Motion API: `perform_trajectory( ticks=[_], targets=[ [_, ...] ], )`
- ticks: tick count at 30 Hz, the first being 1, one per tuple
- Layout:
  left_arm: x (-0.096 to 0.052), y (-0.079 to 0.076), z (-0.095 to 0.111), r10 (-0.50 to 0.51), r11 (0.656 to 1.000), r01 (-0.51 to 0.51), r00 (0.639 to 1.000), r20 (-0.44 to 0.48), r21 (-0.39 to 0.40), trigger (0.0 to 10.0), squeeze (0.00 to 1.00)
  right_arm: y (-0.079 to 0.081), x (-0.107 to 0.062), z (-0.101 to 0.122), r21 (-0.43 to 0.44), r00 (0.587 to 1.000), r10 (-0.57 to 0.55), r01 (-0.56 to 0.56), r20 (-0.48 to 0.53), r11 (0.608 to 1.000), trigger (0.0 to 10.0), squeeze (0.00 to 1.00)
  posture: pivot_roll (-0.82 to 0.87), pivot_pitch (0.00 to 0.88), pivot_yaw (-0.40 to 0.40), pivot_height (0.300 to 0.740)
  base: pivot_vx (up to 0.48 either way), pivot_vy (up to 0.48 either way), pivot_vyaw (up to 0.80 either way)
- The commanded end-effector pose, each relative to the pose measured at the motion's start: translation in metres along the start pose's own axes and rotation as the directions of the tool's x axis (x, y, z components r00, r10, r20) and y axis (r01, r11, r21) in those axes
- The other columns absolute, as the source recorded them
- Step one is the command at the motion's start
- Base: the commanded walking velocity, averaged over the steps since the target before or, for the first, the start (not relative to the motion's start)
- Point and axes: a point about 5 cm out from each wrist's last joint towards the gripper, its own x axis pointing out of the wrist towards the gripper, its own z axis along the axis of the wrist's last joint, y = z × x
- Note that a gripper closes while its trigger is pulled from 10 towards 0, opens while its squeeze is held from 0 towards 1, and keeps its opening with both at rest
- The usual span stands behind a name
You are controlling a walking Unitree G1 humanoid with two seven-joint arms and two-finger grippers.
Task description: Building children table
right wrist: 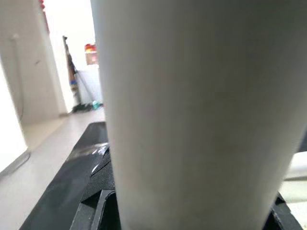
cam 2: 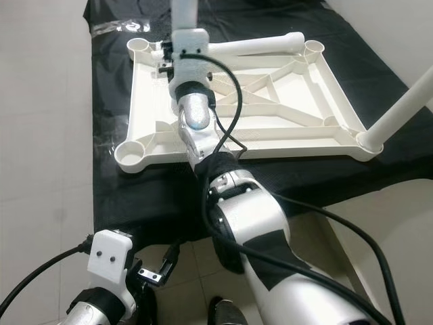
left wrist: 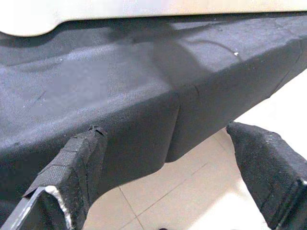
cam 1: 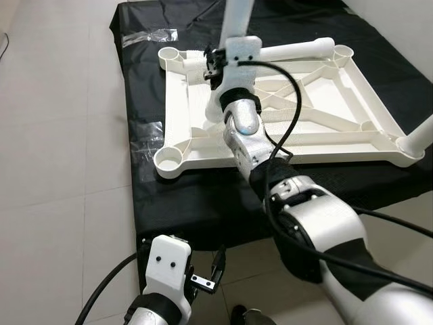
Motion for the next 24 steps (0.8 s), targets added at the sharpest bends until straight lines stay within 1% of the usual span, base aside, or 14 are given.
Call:
perform_trajectory(
  ticks=[1, 3, 5, 6, 7, 8, 11, 13, 15, 16, 17, 18, 20, 24],
  targets=[
    [-0.002, 0.000, -0.003, 0.003, 1.000, -0.003, 1.000, -0.018, 0.005, 10.0, 0.00, 0.005, -0.003, -0.008, 0.006, 0.999, 0.019, -0.019, -0.047, 1.000, 10.0, 0.00, 0.10, 0.290, -0.088, 0.740, 0.000, 0.000, 0.00],
    [-0.002, 0.000, -0.002, 0.007, 1.000, -0.007, 1.000, -0.014, 0.006, 10.0, 0.00, 0.007, -0.010, -0.021, 0.003, 0.994, 0.047, -0.047, -0.103, 0.999, 10.0, 0.00, 0.10, 0.290, -0.088, 0.740, 0.000, 0.000, 0.00],
    [-0.002, 0.000, -0.002, 0.007, 1.000, -0.007, 1.000, -0.014, 0.006, 10.0, 0.00, 0.007, -0.010, -0.021, 0.003, 0.994, 0.047, -0.047, -0.103, 0.999, 10.0, 0.00, 0.10, 0.290, -0.088, 0.740, 0.000, 0.000, 0.00],
    [-0.002, 0.000, -0.002, 0.009, 1.000, -0.009, 1.000, -0.014, 0.006, 10.0, 0.00, 0.010, -0.014, -0.028, -0.009, 0.987, 0.082, -0.084, -0.137, 0.996, 10.0, 0.00, 0.10, 0.296, -0.087, 0.740, 0.000, 0.000, 0.00],
    [-0.002, 0.000, -0.002, 0.009, 1.000, -0.009, 1.000, -0.014, 0.006, 10.0, 0.00, 0.010, -0.014, -0.028, -0.009, 0.987, 0.082, -0.084, -0.137, 0.996, 10.0, 0.00, 0.10, 0.296, -0.087, 0.740, 0.000, 0.000, 0.00],
    [-0.002, 0.000, -0.001, 0.010, 1.000, -0.010, 1.000, -0.014, 0.006, 10.0, 0.00, 0.012, -0.020, -0.039, -0.019, 0.977, 0.111, -0.117, -0.184, 0.993, 10.0, 0.00, 0.10, 0.296, -0.087, 0.740, 0.000, 0.000, 0.00],
    [-0.002, 0.001, -0.001, 0.012, 1.000, -0.011, 1.000, -0.013, 0.008, 10.0, 0.00, 0.013, -0.041, -0.070, 0.014, 0.929, 0.189, -0.195, -0.318, 0.981, 10.0, 0.00, 0.09, 0.298, -0.085, 0.740, 0.000, 0.000, 0.00],
    [-0.002, 0.001, -0.001, 0.012, 1.000, -0.011, 1.000, -0.013, 0.008, 10.0, 0.00, 0.013, -0.041, -0.070, 0.014, 0.929, 0.189, -0.195, -0.318, 0.981, 10.0, 0.00, 0.09, 0.298, -0.085, 0.740, 0.000, 0.000, 0.00],
    [-0.001, 0.003, -0.001, 0.012, 1.000, -0.012, 1.000, -0.013, 0.011, 10.0, 0.00, 0.010, -0.047, -0.078, 0.052, 0.901, 0.236, -0.233, -0.364, 0.971, 10.0, 0.00, 0.09, 0.301, -0.084, 0.740, 0.000, 0.000, 0.00],
    [-0.001, 0.003, -0.001, 0.012, 1.000, -0.012, 1.000, -0.013, 0.011, 10.0, 0.00, 0.010, -0.047, -0.078, 0.052, 0.901, 0.236, -0.233, -0.364, 0.971, 10.0, 0.00, 0.09, 0.301, -0.084, 0.740, 0.000, 0.000, 0.00],
    [0.000, 0.004, -0.001, 0.014, 1.000, -0.014, 1.000, -0.013, 0.013, 10.0, 0.00, 0.008, -0.048, -0.081, 0.091, 0.885, 0.259, -0.243, -0.387, 0.966, 10.0, 0.00, 0.09, 0.298, -0.084, 0.740, 0.000, 0.000, 0.00],
    [0.000, 0.005, -0.002, 0.015, 1.000, -0.015, 1.000, -0.012, 0.016, 10.0, 0.00, 0.004, -0.046, -0.082, 0.115, 0.869, 0.269, -0.243, -0.416, 0.963, 10.0, 0.00, 0.09, 0.295, -0.085, 0.740, 0.000, 0.000, 0.00],
    [0.000, 0.005, -0.002, 0.017, 1.000, -0.017, 1.000, -0.011, 0.016, 10.0, 0.00, 0.001, -0.044, -0.080, 0.140, 0.863, 0.279, -0.242, -0.422, 0.960, 10.0, 0.00, 0.09, 0.295, -0.085, 0.740, 0.000, 0.000, 0.00],
    [0.000, 0.005, -0.002, 0.015, 1.000, -0.015, 1.000, -0.011, 0.018, 10.0, 0.00, -0.002, -0.040, -0.077, 0.154, 0.843, 0.313, -0.272, -0.438, 0.950, 10.0, 0.00, 0.08, 0.293, -0.085, 0.740, 0.000, 0.000, 0.00]
  ],
)
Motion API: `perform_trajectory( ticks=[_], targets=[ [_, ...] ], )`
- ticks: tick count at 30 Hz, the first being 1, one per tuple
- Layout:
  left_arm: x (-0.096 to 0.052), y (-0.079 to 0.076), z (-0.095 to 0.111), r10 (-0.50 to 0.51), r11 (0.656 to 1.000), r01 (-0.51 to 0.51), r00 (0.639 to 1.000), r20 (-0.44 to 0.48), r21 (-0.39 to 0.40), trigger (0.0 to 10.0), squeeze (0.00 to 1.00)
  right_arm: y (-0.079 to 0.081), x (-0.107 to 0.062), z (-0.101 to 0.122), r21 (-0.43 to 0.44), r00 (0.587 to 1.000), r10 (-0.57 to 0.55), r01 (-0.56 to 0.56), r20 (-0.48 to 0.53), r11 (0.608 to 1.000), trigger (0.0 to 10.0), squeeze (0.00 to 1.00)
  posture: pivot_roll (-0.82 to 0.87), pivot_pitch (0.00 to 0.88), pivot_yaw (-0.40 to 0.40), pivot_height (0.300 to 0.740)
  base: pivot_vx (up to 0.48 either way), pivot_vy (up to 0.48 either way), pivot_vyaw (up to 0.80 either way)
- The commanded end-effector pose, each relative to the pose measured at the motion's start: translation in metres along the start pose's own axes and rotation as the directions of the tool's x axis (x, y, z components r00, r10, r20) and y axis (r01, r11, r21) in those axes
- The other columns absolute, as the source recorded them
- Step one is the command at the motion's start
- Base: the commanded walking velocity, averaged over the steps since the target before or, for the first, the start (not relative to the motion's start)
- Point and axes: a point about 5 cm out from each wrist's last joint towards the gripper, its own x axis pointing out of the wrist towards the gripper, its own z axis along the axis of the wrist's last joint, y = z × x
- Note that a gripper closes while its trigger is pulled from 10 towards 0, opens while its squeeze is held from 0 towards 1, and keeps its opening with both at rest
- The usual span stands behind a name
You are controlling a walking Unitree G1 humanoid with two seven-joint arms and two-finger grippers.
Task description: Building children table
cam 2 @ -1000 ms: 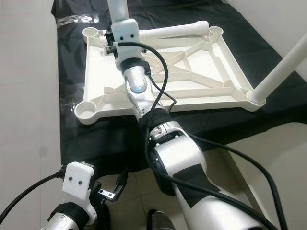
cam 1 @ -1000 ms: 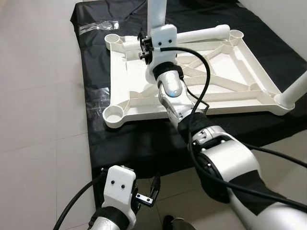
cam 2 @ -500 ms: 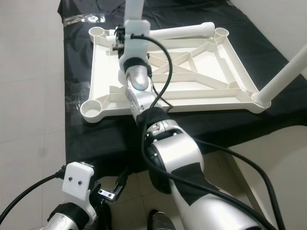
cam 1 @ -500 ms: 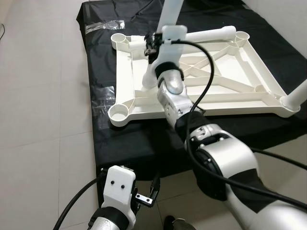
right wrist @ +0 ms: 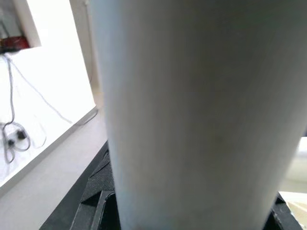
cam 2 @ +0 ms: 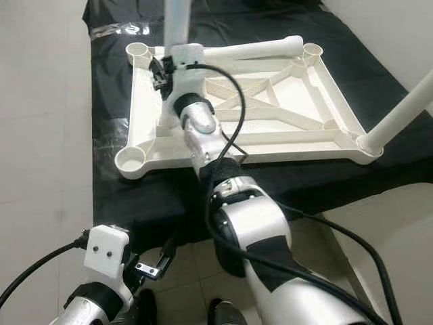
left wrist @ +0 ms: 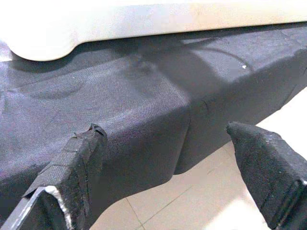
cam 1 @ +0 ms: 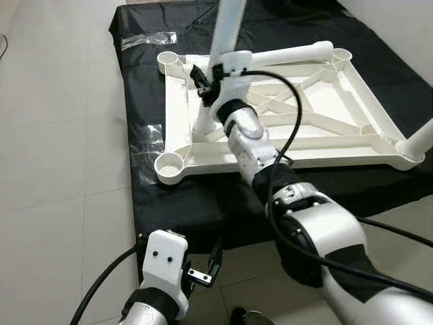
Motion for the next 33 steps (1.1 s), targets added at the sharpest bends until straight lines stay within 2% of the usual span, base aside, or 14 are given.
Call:
perform_trajectory(
  ticks=[1, 14, 19, 21, 24, 31, 33],
  targets=[
    [-0.002, 0.000, -0.006, 0.001, 1.000, -0.001, 1.000, -0.031, 0.004, 10.0, 0.00, -0.001, -0.017, -0.050, 0.072, 0.973, 0.010, 0.007, -0.230, 0.997, 10.0, 0.00, 0.08, 0.293, -0.085, 0.740, 0.000, 0.000, 0.00],
    [-0.005, -0.002, -0.003, -0.007, 1.000, 0.007, 1.000, -0.021, 0.008, 10.0, 0.00, -0.008, -0.023, -0.055, 0.130, 0.946, 0.127, -0.092, -0.297, 0.987, 10.0, 0.00, 0.09, 0.288, -0.090, 0.740, 0.000, 0.000, 0.00],
    [-0.006, -0.003, -0.005, -0.006, 1.000, 0.006, 1.000, -0.028, 0.007, 10.0, 0.00, -0.011, -0.021, -0.040, 0.181, 0.956, 0.181, -0.141, -0.230, 0.973, 10.0, 0.00, 0.09, 0.285, -0.087, 0.740, 0.000, 0.000, 0.00],
    [-0.006, -0.002, -0.006, -0.008, 1.000, 0.008, 0.999, -0.031, 0.011, 10.0, 0.00, -0.007, -0.019, -0.027, 0.223, 0.957, 0.232, -0.192, -0.173, 0.956, 10.0, 0.00, 0.09, 0.283, -0.084, 0.740, 0.000, 0.000, 0.00],
    [-0.006, -0.003, -0.006, -0.009, 1.000, 0.009, 0.999, -0.031, 0.014, 10.0, 0.00, -0.003, -0.021, -0.020, 0.242, 0.954, 0.267, -0.228, -0.140, 0.943, 10.0, 0.00, 0.09, 0.283, -0.084, 0.740, 0.000, 0.000, 0.00],
    [-0.005, -0.003, -0.007, -0.011, 1.000, 0.011, 0.999, -0.032, 0.008, 10.0, 0.00, 0.003, -0.026, -0.018, 0.276, 0.937, 0.324, -0.280, -0.129, 0.920, 10.0, 0.00, 0.08, 0.279, -0.083, 0.740, 0.000, 0.000, 0.00],
    [-0.006, -0.004, -0.007, -0.013, 1.000, 0.014, 0.999, -0.033, 0.019, 10.0, 0.00, 0.008, -0.032, -0.019, 0.285, 0.923, 0.360, -0.311, -0.139, 0.907, 10.0, 0.00, 0.09, 0.278, -0.083, 0.740, 0.000, 0.000, 0.00]
  ],
)
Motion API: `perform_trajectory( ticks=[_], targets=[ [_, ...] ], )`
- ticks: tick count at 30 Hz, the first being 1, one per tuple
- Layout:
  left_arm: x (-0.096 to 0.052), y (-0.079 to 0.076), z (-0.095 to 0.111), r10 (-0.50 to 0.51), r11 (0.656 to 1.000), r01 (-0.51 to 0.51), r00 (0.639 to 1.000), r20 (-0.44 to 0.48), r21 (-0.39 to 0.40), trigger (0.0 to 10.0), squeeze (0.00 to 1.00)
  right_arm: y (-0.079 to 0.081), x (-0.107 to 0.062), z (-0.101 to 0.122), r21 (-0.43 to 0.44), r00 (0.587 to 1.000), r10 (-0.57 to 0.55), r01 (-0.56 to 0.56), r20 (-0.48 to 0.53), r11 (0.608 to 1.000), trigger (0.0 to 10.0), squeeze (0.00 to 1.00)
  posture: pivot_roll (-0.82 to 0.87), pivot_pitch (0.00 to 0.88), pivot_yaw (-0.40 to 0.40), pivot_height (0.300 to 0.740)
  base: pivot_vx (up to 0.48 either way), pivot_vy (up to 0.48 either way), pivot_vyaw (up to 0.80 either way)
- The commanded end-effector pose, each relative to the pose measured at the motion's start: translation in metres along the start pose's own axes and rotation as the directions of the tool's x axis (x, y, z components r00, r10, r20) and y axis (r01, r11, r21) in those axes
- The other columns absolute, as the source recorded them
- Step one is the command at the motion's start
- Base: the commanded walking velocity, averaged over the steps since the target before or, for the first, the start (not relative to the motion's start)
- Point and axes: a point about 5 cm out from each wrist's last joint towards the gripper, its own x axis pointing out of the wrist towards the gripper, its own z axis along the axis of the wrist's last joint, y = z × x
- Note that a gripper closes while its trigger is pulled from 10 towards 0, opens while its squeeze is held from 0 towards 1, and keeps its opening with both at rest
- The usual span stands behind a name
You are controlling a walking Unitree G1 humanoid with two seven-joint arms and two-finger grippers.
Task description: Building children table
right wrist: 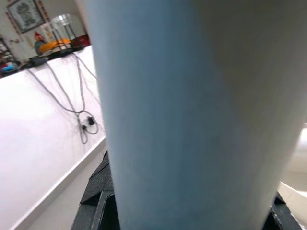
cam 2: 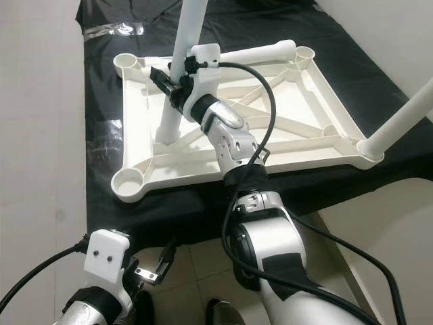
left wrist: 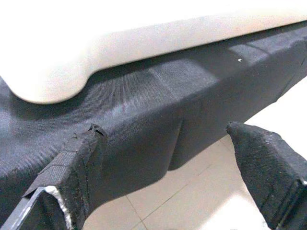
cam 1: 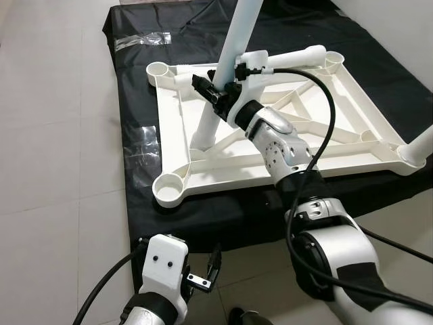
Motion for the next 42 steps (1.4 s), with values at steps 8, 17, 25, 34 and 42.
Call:
perform_trajectory(
  ticks=[8, 17, 25, 34, 42],
  targets=[
    [-0.003, -0.003, -0.002, -0.013, 1.000, 0.013, 1.000, -0.004, 0.010, 10.0, 0.00, 0.019, -0.007, -0.035, 0.079, 0.981, 0.113, -0.102, -0.159, 0.992, 10.0, 0.00, 0.08, 0.262, -0.088, 0.740, 0.000, 0.000, 0.00],
    [-0.002, -0.005, 0.000, -0.004, 1.000, 0.003, 1.000, 0.024, 0.024, 10.0, 0.00, 0.000, 0.016, 0.031, 0.065, 0.989, -0.072, 0.064, 0.128, 0.996, 10.0, 0.00, 0.09, 0.223, -0.094, 0.740, 0.000, 0.000, 0.00],
    [0.003, -0.007, -0.002, -0.015, 0.999, 0.013, 0.999, 0.038, 0.040, 10.0, 0.00, 0.006, 0.024, 0.064, 0.096, 0.975, 0.130, -0.148, 0.179, 0.984, 10.0, 0.00, 0.09, 0.173, -0.097, 0.740, 0.000, 0.000, 0.00],
    [-0.004, -0.010, 0.000, -0.010, 0.999, 0.008, 0.999, 0.045, 0.037, 10.0, 0.00, 0.032, 0.023, 0.036, 0.164, 0.856, 0.514, -0.516, 0.054, 0.841, 10.0, 0.00, 0.09, 0.158, -0.102, 0.740, 0.000, 0.000, 0.00],
    [-0.019, -0.025, 0.000, -0.039, 0.999, 0.039, 0.999, 0.023, -0.016, 10.0, 0.00, 0.042, 0.012, 0.024, 0.160, 0.637, 0.765, -0.768, 0.091, 0.621, 10.0, 0.00, 0.12, 0.174, -0.107, 0.740, 0.000, 0.000, 0.00]
  ],
)
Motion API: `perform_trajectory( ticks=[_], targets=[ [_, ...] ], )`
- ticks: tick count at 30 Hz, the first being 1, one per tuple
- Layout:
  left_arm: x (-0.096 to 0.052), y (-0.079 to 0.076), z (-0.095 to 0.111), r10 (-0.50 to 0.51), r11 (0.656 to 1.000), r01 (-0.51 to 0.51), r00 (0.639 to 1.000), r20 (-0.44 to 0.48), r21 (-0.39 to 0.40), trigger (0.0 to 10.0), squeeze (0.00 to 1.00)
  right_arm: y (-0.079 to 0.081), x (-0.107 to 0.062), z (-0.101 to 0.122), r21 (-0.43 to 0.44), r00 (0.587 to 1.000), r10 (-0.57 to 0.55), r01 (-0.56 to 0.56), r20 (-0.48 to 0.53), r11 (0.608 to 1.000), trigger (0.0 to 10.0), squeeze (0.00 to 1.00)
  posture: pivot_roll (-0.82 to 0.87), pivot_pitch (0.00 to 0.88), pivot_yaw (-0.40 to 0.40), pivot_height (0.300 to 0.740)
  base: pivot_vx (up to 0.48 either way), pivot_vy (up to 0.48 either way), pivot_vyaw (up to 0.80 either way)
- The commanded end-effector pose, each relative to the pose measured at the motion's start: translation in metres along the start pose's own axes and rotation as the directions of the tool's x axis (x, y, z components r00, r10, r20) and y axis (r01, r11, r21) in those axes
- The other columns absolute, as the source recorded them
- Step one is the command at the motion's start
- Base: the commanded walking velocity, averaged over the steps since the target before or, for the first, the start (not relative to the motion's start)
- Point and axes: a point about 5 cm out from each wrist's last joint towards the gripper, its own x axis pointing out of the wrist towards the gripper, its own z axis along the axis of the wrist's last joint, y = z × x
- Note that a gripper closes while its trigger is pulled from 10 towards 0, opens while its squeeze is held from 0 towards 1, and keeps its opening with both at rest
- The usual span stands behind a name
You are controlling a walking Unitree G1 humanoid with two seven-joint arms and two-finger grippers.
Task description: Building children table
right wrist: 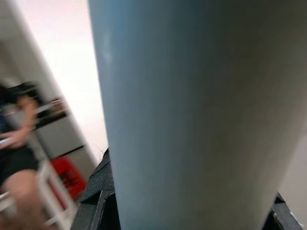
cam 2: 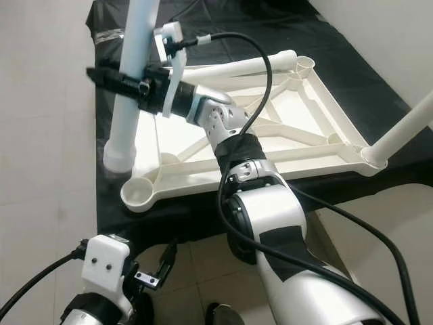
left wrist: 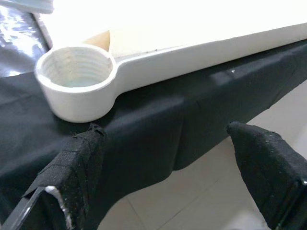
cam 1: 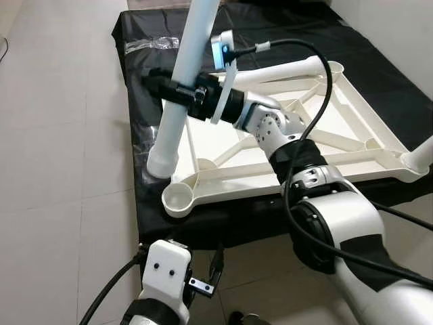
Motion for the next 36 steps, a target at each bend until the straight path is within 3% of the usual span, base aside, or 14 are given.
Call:
perform_trajectory(
  ticks=[1, 2, 4, 6, 7, 8, 16, 28, 36],
  targets=[
    [-0.006, -0.019, -0.002, -0.059, 0.997, 0.058, 0.998, -0.021, -0.049, 10.0, 0.00, 0.004, 0.001, 0.001, -0.018, 0.997, 0.074, -0.073, 0.016, 0.997, 10.0, 0.00, 0.12, 0.174, -0.107, 0.740, 0.000, 0.000, 0.00],
    [-0.007, -0.019, -0.002, -0.052, 0.997, 0.051, 0.998, -0.024, -0.052, 10.0, 0.00, 0.007, 0.000, -0.001, -0.016, 0.990, 0.141, -0.141, 0.014, 0.990, 10.0, 0.00, 0.12, 0.174, -0.107, 0.740, 0.000, 0.000, 0.00],
    [-0.007, -0.019, -0.002, -0.052, 0.997, 0.051, 0.998, -0.024, -0.052, 10.0, 0.00, 0.007, 0.000, -0.001, -0.016, 0.990, 0.141, -0.141, 0.014, 0.990, 10.0, 0.00, 0.12, 0.174, -0.107, 0.740, 0.000, 0.000, 0.00],
    [-0.008, -0.018, -0.003, -0.041, 0.998, 0.039, 0.999, -0.029, -0.054, 10.0, 0.00, 0.013, -0.001, -0.004, -0.017, 0.965, 0.262, -0.262, -0.004, 0.965, 10.0, 0.00, 0.14, 0.193, -0.106, 0.740, 0.000, 0.000, 0.00],
    [-0.008, -0.018, -0.003, -0.041, 0.998, 0.039, 0.999, -0.029, -0.054, 10.0, 0.00, 0.013, -0.001, -0.004, -0.017, 0.965, 0.262, -0.262, -0.004, 0.965, 10.0, 0.00, 0.14, 0.193, -0.106, 0.740, 0.000, 0.000, 0.00],
    [-0.011, -0.019, -0.002, -0.034, 0.998, 0.032, 0.999, -0.034, -0.059, 10.0, 0.00, 0.015, -0.003, -0.007, -0.035, 0.952, 0.303, -0.305, -0.049, 0.952, 10.0, 0.00, 0.15, 0.205, -0.106, 0.740, 0.000, 0.000, 0.00],
    [-0.017, -0.020, 0.000, -0.036, 0.997, 0.033, 0.998, -0.045, -0.065, 10.0, 0.00, 0.014, -0.002, -0.027, -0.103, 0.926, 0.283, -0.317, -0.251, 0.943, 10.0, 0.00, 0.15, 0.231, -0.098, 0.740, 0.000, 0.000, 0.00],
    [-0.025, -0.028, 0.002, -0.052, 0.995, 0.047, 0.996, -0.066, -0.085, 10.0, 0.00, 0.013, -0.004, -0.023, -0.156, 0.901, 0.271, -0.338, -0.337, 0.928, 10.0, 0.00, 0.15, 0.284, -0.096, 0.740, 0.000, 0.000, 0.00],
    [-0.025, -0.030, 0.002, -0.057, 0.995, 0.051, 0.996, -0.071, -0.089, 10.0, 0.00, 0.017, -0.002, -0.030, -0.169, 0.862, 0.297, -0.392, -0.411, 0.904, 10.0, 0.00, 0.14, 0.292, -0.095, 0.740, 0.000, 0.000, 0.00]
  ],
)
